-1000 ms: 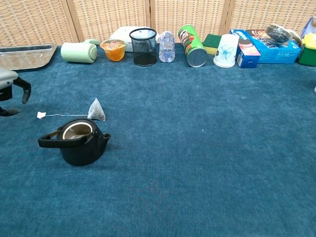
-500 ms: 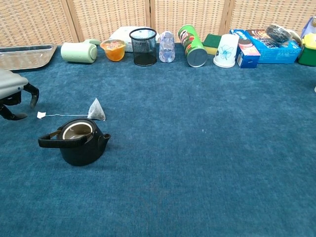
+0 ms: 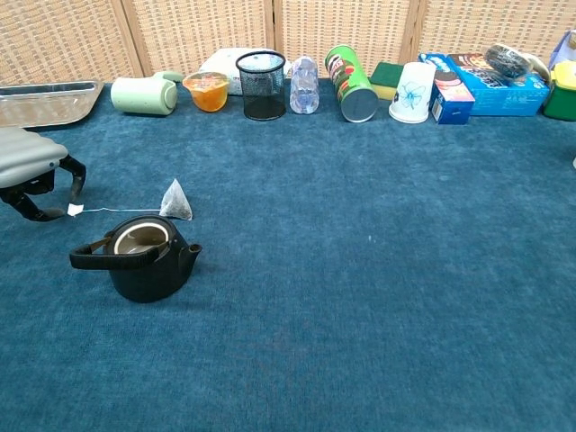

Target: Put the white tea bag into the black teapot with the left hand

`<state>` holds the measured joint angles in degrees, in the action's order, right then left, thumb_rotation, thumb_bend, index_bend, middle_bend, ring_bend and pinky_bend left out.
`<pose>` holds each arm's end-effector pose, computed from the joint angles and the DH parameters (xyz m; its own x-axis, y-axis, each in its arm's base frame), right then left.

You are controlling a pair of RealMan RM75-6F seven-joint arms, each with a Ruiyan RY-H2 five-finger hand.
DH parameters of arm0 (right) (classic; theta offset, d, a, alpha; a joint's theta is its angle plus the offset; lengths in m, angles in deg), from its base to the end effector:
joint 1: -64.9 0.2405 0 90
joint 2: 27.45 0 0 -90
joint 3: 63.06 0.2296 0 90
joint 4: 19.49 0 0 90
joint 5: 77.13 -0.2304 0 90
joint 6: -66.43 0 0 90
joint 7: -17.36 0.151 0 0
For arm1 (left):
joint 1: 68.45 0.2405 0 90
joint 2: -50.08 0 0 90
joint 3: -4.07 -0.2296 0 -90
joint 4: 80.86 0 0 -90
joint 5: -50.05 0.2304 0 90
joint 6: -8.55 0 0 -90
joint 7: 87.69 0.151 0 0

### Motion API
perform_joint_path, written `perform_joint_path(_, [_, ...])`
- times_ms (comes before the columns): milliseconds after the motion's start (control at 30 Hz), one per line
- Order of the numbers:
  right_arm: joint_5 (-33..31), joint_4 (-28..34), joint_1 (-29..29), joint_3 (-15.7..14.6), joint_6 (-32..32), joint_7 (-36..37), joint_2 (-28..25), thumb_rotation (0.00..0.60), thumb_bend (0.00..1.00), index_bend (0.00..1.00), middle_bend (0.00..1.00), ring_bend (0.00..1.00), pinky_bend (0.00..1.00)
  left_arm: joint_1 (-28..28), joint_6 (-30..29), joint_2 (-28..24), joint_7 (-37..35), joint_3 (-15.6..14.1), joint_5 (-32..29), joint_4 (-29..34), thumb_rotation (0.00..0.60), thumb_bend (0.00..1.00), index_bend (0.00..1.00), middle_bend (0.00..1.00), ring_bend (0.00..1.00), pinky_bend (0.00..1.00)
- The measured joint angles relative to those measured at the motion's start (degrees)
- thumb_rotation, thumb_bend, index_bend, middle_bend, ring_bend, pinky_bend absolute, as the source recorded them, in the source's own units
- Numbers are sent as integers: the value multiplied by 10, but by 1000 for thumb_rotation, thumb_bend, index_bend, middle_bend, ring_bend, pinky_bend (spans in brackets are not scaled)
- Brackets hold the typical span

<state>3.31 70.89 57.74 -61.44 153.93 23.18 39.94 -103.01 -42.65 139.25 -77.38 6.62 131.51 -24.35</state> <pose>-0.3400 -0.1139 0.1228 0.2750 -0.0324 0.9609 -0.9194 0.2833 0.2727 -0.2792 0.3476 -0.0093 0.7601 0.2162 0.6128 0.6450 -0.3658 -0.6709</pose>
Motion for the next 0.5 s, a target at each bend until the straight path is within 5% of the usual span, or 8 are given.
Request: perform_joint_path(500, [-4, -12, -5, 1, -2, 14, 4, 600, 220, 420, 405, 288, 251, -12, 12, 8, 9, 0, -12, 5, 600, 365, 487, 1000, 961, 911])
